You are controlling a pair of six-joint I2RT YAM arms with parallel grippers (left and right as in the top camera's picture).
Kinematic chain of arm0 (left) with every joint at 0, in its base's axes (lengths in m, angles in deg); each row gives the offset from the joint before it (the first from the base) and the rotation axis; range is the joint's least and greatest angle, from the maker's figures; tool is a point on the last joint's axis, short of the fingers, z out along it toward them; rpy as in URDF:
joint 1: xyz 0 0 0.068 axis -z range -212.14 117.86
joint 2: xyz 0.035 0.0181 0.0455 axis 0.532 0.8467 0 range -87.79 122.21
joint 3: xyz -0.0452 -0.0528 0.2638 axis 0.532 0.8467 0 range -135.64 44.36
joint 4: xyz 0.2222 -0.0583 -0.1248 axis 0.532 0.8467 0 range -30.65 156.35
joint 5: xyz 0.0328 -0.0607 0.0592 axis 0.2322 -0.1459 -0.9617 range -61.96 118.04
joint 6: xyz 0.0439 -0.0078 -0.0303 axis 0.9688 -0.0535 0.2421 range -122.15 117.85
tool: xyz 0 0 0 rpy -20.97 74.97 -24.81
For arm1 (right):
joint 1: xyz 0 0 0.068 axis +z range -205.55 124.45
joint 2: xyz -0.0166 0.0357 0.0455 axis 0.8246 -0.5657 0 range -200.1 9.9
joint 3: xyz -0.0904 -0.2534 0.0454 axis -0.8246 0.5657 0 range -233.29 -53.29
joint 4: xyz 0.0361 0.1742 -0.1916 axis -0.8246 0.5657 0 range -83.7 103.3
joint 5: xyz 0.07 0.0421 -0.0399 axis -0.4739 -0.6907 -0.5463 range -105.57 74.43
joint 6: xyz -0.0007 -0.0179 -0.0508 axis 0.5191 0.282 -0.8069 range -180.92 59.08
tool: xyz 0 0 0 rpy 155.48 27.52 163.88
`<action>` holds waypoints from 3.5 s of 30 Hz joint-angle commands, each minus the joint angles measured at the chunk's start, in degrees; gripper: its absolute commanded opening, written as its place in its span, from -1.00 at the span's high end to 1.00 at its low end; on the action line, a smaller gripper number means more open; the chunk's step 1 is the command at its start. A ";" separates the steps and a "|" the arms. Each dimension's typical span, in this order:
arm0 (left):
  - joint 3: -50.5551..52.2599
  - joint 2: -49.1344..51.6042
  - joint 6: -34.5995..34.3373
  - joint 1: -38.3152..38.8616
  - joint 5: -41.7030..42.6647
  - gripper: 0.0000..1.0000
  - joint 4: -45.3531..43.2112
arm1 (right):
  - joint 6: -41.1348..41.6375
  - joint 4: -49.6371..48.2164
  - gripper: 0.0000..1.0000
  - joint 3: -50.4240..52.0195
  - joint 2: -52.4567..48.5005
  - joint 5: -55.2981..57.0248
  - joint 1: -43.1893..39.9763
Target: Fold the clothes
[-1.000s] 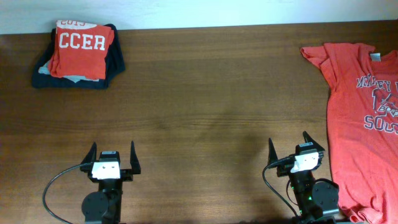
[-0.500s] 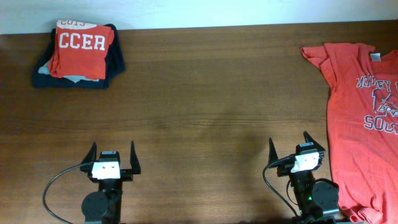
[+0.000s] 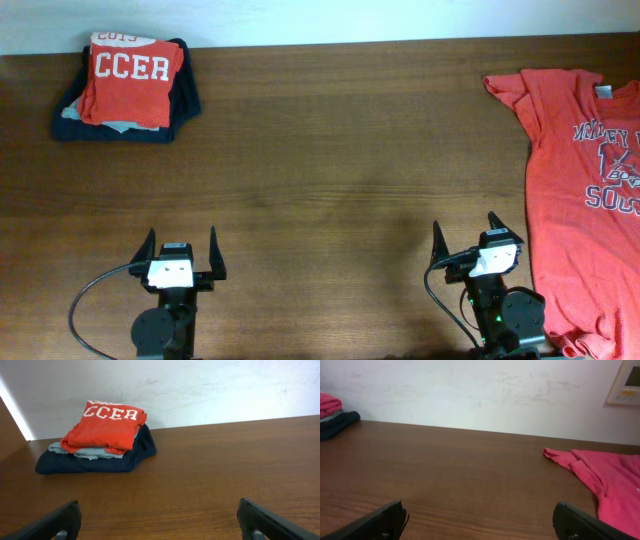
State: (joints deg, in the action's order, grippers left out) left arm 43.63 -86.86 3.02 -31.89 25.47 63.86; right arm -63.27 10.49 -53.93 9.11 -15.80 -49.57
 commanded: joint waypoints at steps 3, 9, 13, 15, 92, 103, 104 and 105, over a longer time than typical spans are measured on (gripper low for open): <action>0.15 -0.52 0.94 0.24 0.17 -0.98 0.11 | 2.08 5.07 -0.97 -7.87 0.44 0.04 -0.37; 0.15 -0.52 0.94 0.24 0.17 -0.98 0.11 | 2.89 18.23 -0.97 -22.45 -2.89 4.13 -0.39; 0.15 -0.52 0.94 0.24 0.17 -0.98 0.11 | 2.86 22.77 -0.97 -33.38 -10.25 6.56 -0.39; 0.15 -0.52 0.94 0.24 0.17 -0.98 0.11 | 2.86 24.68 -0.97 -38.91 -15.13 7.69 -0.39; 0.15 -0.52 0.94 0.24 0.17 -0.98 0.11 | -9.46 31.63 -0.04 -115.65 -139.40 -3.98 -25.49; 0.15 -0.52 0.94 0.24 0.17 -0.99 0.11 | -9.46 29.38 -0.04 -114.25 -140.45 -3.98 -25.49; 0.15 -0.52 0.94 0.24 0.17 -0.98 0.11 | -9.46 29.38 -0.04 -114.16 -140.63 -3.96 -25.49; 0.15 -0.52 0.94 0.24 0.17 -0.98 0.11 | -9.46 29.35 -0.03 -114.12 -140.74 -3.98 -25.49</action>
State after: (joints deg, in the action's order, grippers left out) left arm 43.63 -86.99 3.02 -31.89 25.47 63.88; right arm -72.52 40.06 -168.68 -130.06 -20.70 -75.21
